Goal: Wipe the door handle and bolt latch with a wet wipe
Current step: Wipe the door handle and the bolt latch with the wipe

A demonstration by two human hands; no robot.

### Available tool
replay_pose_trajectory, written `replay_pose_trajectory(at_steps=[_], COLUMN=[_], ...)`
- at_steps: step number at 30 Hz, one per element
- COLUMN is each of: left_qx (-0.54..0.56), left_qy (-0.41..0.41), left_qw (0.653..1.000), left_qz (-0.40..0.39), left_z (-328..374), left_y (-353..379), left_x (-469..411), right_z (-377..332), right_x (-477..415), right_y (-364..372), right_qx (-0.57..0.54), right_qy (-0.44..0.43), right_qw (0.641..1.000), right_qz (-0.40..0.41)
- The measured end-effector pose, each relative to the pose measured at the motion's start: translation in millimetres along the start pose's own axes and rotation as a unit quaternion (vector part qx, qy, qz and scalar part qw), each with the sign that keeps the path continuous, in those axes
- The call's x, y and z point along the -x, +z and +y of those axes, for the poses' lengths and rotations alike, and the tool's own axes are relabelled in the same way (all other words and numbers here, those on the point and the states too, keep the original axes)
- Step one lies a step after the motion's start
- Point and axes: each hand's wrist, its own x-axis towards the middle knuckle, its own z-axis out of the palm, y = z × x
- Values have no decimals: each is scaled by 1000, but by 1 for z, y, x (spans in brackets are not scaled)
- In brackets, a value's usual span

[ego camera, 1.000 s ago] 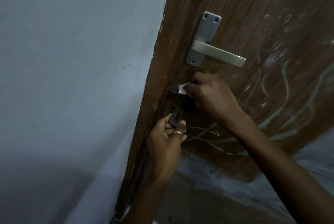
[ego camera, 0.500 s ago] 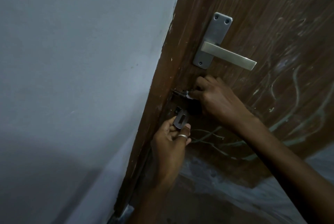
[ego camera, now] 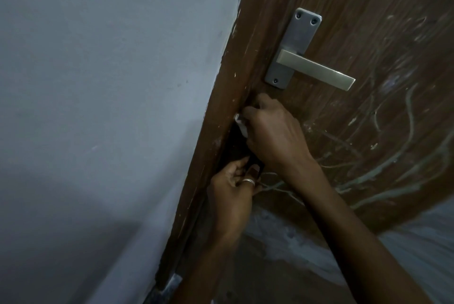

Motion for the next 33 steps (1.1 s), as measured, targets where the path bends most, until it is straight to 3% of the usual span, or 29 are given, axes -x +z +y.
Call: replay_pose_trajectory(at_steps=[9, 20, 27, 33], left_qx=[-47, -52, 1, 11], left_qy=[25, 29, 8, 7], left_qw=[998, 997, 1000, 1000], left_qz=[40, 40, 17, 19], left_z=[3, 5, 2, 2], left_y=[-5, -7, -10, -10], left_x=[-7, -7, -13, -10], right_z=[-20, -34, 12, 19], right_x=[-6, -5, 19, 26], right_y=[-3, 4, -33, -19], right_qx=[62, 135, -30, -57], right_qy=[62, 57, 70, 42], right_qw=[995, 989, 997, 997], right_qz=[-51, -12, 8, 22])
